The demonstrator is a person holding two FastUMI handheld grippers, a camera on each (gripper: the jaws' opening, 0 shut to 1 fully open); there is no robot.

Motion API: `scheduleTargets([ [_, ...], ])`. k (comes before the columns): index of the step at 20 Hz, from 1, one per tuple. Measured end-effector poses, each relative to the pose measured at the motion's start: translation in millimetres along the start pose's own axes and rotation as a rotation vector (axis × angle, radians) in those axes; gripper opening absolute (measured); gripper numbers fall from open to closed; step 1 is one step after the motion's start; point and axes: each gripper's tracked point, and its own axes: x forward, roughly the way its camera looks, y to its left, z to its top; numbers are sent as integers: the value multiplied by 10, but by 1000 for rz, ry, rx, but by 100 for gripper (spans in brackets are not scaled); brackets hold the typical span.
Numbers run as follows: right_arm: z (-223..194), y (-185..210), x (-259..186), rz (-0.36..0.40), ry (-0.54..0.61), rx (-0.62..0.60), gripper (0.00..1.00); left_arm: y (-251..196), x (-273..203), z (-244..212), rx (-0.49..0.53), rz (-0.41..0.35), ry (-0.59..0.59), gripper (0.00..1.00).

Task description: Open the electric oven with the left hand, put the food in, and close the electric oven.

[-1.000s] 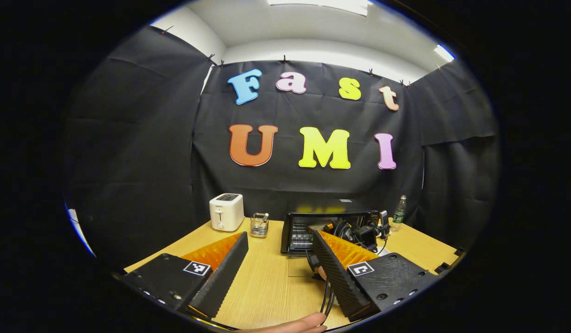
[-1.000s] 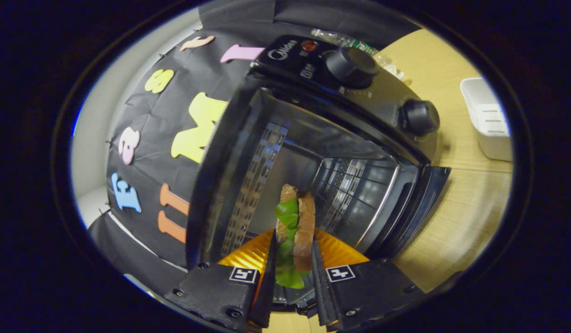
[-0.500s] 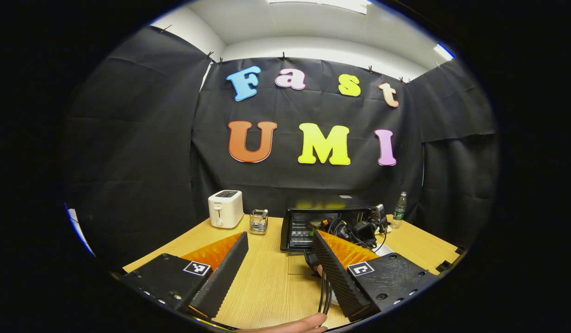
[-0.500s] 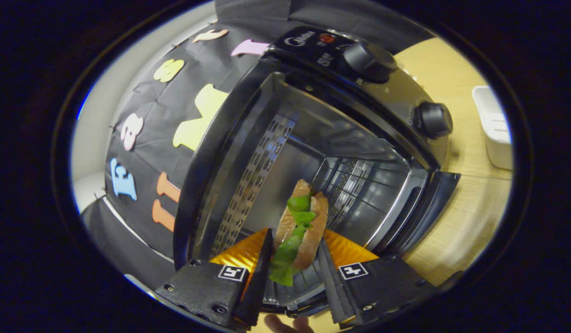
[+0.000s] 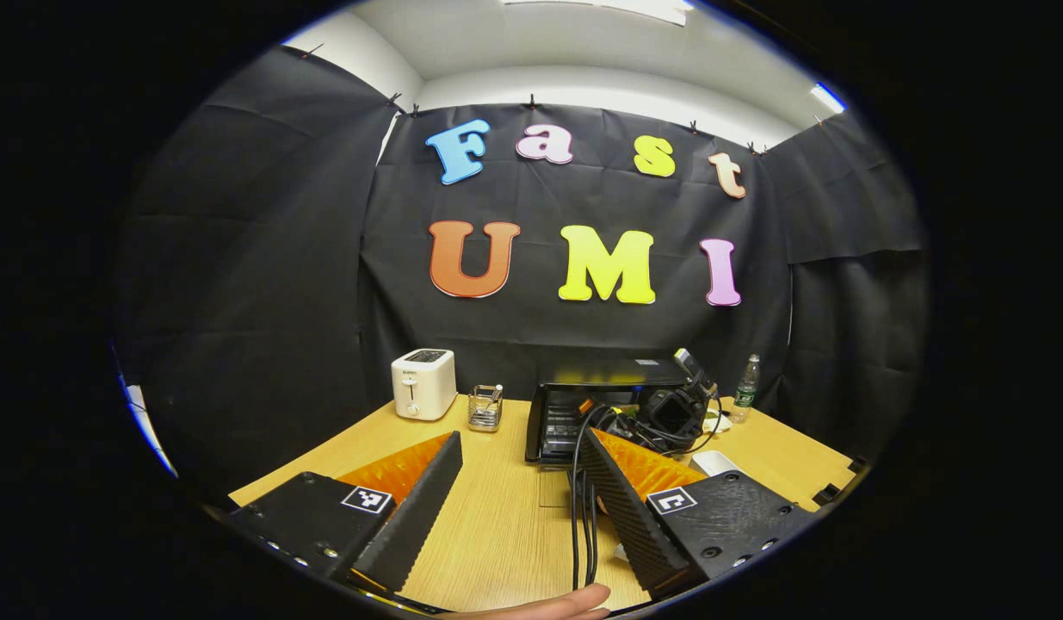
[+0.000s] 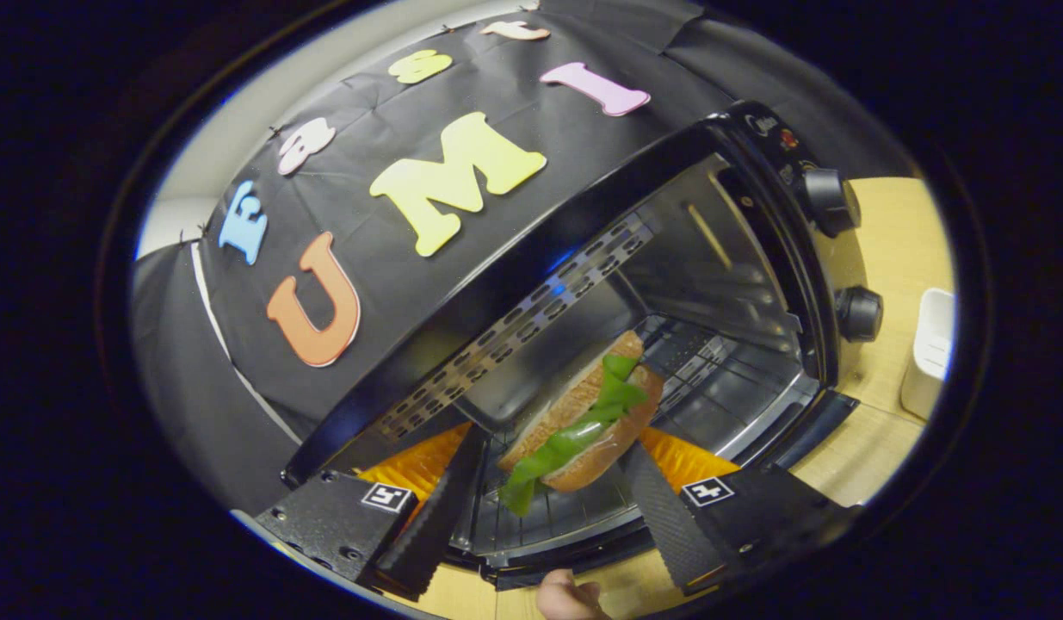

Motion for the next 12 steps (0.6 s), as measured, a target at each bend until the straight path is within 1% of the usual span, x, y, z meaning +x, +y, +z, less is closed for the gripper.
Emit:
scheduleTargets([
  [1,-22,-1,-2,-8,28,-43,99,34,12,-10,-3,6,1,92],
  [5,-170,53,30,-12,164,-223,98,46,-22,-30,-19,7,2,92],
  [9,-339,3,32,-59,293,-400,100,37,-56,-37,-14,3,4,92],
  [12,-406,-32,-33,-77,356,-472,100,55,-76,-45,-19,3,-2,92],
])
